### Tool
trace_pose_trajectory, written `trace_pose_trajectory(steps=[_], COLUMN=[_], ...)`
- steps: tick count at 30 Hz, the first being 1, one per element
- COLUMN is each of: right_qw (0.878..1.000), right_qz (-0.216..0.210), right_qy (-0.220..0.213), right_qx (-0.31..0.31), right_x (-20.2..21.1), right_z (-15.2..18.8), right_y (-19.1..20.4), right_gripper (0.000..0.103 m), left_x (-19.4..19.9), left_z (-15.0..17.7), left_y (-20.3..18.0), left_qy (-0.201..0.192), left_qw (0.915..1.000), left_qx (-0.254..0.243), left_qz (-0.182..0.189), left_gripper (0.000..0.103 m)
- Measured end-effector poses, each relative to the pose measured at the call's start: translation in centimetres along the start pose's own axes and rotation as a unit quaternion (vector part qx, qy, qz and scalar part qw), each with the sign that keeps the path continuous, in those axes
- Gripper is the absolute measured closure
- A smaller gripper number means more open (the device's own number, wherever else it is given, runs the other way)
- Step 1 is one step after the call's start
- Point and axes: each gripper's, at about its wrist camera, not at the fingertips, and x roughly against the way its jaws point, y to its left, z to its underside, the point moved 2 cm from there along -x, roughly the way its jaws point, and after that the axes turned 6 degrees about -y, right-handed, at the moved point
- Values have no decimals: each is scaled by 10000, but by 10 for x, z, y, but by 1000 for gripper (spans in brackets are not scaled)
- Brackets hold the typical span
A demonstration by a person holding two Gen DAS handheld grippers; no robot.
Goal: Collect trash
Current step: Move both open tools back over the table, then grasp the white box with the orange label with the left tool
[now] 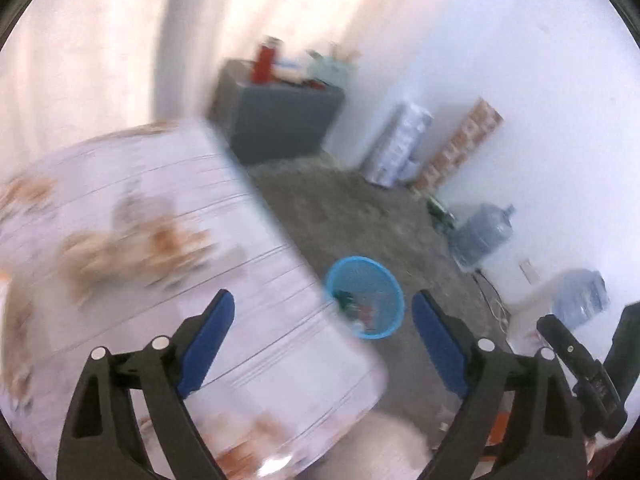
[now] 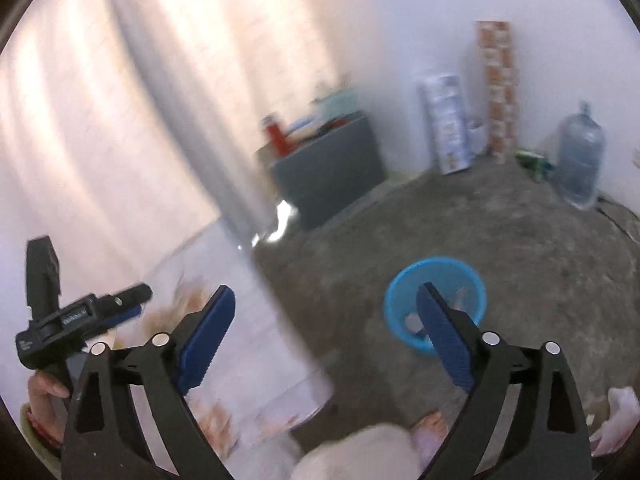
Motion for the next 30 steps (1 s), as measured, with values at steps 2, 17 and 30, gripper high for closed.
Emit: trace_pose_trajectory(steps=[2, 17, 30], right_qw=[9984, 9567, 9565], right_qz=[-56, -91, -1140], right_qy=[387, 1483, 1676], right_qx=[396, 2501, 2096], right_x=[-14, -75, -104], right_z=[31, 157, 149], right_y=[32, 197, 260], right_gripper=[12, 8, 8], left_x=[26, 140, 136], left_z=[25, 95, 35], left_y=[35, 171, 248], left_qy=[-203, -1497, -1021], left_qw=[9992, 9743, 9732], left_qx=[236, -2, -437], left_qz=[-260, -1682, -2015], left_gripper=[14, 14, 15])
